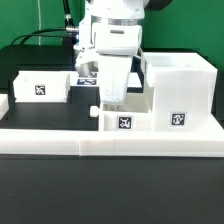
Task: Assemble drawer
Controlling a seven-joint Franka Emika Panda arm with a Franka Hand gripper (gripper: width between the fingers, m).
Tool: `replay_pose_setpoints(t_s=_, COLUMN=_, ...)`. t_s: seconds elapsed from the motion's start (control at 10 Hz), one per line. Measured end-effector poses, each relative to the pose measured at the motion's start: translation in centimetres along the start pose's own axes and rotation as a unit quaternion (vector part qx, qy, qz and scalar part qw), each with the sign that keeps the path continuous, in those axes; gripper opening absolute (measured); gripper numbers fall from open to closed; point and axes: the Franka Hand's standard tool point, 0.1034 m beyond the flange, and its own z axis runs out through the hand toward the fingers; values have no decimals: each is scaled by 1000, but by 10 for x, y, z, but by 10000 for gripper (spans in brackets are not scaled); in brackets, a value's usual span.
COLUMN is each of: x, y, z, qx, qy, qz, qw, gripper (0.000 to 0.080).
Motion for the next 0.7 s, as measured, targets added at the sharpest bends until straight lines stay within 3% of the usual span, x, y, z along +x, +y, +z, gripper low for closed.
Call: replay_pose_setpoints(t_s=0.7, x=3, y=-1, z=1, qx=3, qy=-1, qz=-5, qw=1000, gripper=44)
